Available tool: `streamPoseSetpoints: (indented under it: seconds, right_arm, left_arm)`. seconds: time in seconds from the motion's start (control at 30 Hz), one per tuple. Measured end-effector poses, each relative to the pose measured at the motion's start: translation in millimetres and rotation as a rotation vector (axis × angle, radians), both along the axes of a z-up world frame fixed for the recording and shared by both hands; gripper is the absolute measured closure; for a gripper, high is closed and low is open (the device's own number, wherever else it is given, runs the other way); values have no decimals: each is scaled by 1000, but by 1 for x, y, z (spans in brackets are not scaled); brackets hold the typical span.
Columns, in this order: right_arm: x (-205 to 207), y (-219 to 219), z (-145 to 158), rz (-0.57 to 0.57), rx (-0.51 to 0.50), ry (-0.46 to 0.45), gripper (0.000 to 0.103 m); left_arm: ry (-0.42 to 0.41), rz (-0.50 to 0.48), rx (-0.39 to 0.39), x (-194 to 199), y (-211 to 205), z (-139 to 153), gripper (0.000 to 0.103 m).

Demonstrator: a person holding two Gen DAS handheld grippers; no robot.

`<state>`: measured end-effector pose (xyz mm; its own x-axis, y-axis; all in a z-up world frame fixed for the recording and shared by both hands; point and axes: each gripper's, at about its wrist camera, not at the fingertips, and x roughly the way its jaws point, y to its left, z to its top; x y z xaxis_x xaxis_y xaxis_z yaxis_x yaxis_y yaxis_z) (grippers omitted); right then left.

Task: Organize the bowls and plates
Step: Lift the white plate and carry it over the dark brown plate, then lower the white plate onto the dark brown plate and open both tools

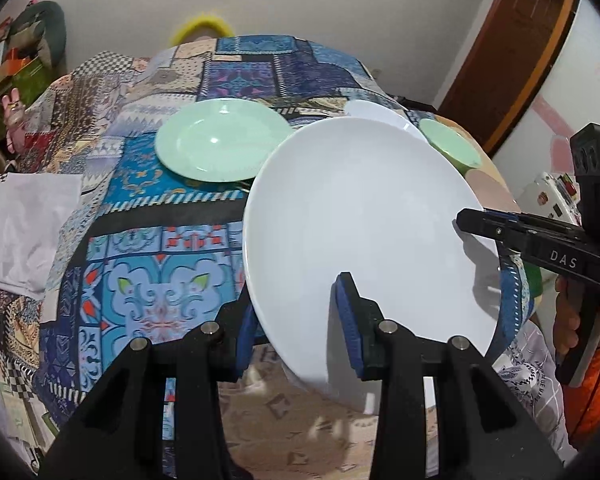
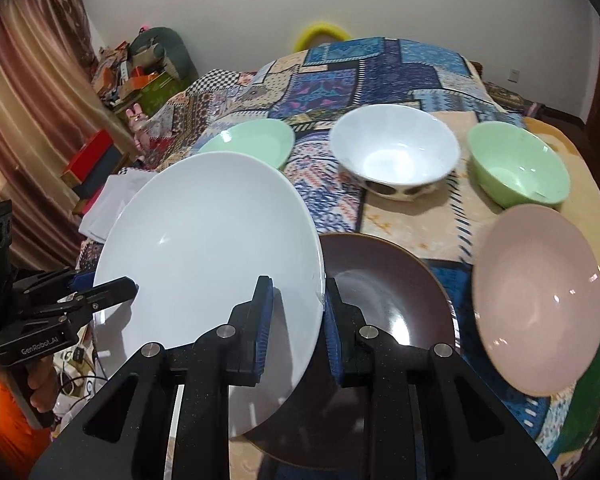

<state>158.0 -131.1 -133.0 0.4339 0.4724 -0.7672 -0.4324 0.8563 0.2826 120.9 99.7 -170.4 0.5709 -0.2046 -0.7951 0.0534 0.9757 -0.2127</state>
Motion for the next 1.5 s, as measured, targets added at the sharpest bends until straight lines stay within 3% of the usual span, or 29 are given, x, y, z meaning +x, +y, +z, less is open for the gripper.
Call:
streamPoseSetpoints:
  seconds: [0.67,1.03,1.5]
  right_arm:
    - [-7,-63,-25,-100,17,62,81]
    - [-4,-71,-46,-123,26,120,81]
    - [3,-71,-48,-125,37,126,81]
  left_arm:
    - [70,-99,20,25,-67,-21,65]
    - [126,-116,44,38,-79,-43,65]
    - [162,-90,19,55,-73,-56,64]
